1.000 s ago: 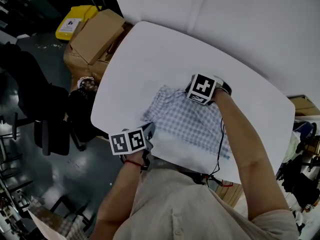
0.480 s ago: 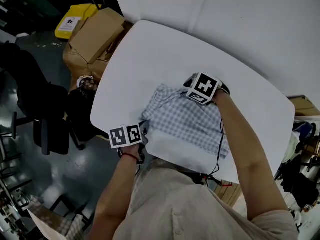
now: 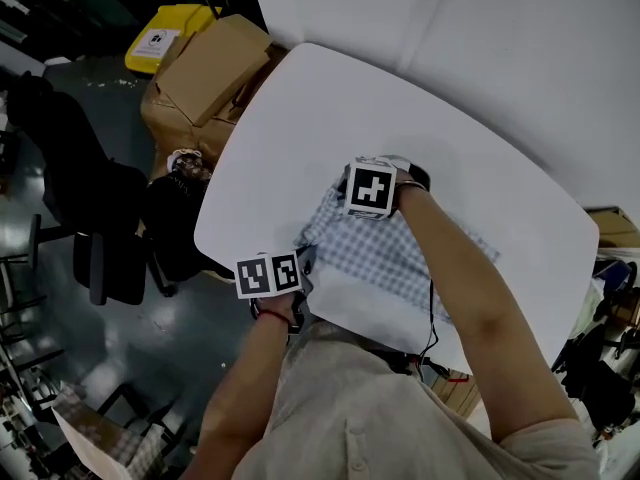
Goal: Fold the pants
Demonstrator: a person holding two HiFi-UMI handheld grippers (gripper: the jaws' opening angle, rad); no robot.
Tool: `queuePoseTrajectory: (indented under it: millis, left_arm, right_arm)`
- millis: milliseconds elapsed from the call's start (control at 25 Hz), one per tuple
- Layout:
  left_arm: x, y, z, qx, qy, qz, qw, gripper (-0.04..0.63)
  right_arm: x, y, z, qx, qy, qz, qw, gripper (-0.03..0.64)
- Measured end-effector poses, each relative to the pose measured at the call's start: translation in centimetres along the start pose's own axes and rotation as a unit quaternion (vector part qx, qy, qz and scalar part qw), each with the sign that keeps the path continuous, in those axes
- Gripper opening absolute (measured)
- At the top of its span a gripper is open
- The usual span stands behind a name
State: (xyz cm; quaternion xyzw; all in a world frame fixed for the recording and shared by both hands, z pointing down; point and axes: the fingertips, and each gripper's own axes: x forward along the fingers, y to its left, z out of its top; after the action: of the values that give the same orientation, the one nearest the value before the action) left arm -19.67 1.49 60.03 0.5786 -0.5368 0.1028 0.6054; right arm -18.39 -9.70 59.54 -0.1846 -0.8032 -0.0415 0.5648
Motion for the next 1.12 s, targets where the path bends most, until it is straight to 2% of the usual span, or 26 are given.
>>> queuePoseTrajectory:
  millis: [80, 160, 240, 320, 400, 480, 520, 600, 680, 760, 840, 960, 1120]
  left_arm:
    - [-1.2, -0.7, 0.6, 0.010, -0.009, -0.009, 0.9999, 0.015]
    - [-3.1, -1.5, 1.7, 0.032, -0.025, -0.014, 0.9991, 0.015]
    - [-4.5, -1.5, 2.6, 0.053, -0.038, 0.000, 0.9979, 0.015]
    - [-4.4, -0.7, 3.4, 0.054, -0.042, 0.008, 0.9976, 0.015]
    - [-3.0, 0.5, 3.6, 0.037, -0.032, 0.008, 0.9988, 0.015]
    - [-1.5, 1.8, 3.4, 0.019, -0.014, 0.015, 0.9996, 0.016]
    - [-0.9, 2.3, 3.2, 0.017, -0.007, 0.019, 0.9997, 0.017]
    - [-0.4, 2.5, 3.0, 0.022, -0.004, 0.020, 0.9995, 0.018]
    - [-0.6, 2.2, 2.9, 0.028, -0.015, 0.020, 0.9993, 0.074]
    - [-1.1, 2.0, 2.5, 0.026, -0.027, 0.025, 0.9990, 0.142]
    - [-1.7, 1.6, 1.9, 0.023, -0.035, 0.032, 0.9986, 0.190]
    - [-2.8, -0.3, 0.1, 0.022, -0.042, 0.036, 0.9982, 0.192]
    - [-1.9, -6.2, -4.9, 0.010, -0.011, -0.024, 0.9996, 0.166]
  right_arm:
    - [-1.7, -0.2, 1.1, -0.007, -0.026, 0.008, 1.000, 0.044]
    - [-4.2, -0.7, 3.0, -0.010, -0.074, 0.013, 0.997, 0.038]
    - [-5.6, -1.5, 4.5, -0.014, -0.105, 0.007, 0.994, 0.038]
    - [-4.6, -2.6, 4.6, -0.018, -0.096, -0.014, 0.995, 0.038]
    - [-2.3, -3.8, 3.6, -0.016, -0.066, -0.053, 0.996, 0.040]
    - [-1.3, -4.9, 2.2, 0.032, -0.066, -0.083, 0.994, 0.062]
    - [-1.7, -5.4, 1.5, 0.078, -0.088, -0.088, 0.989, 0.103]
    - [-4.1, -6.0, -0.2, 0.166, -0.147, -0.080, 0.972, 0.174]
    - [-7.3, -5.6, -2.5, 0.204, -0.191, -0.081, 0.957, 0.165]
    - [-10.2, -4.1, -5.5, 0.211, -0.207, -0.092, 0.951, 0.071]
    - [-12.1, -1.7, -8.6, 0.214, -0.199, -0.097, 0.951, 0.041]
    - [-13.1, 2.2, -13.6, 0.225, -0.163, -0.089, 0.956, 0.040]
    - [-13.1, 6.8, -20.6, 0.233, -0.101, -0.078, 0.964, 0.041]
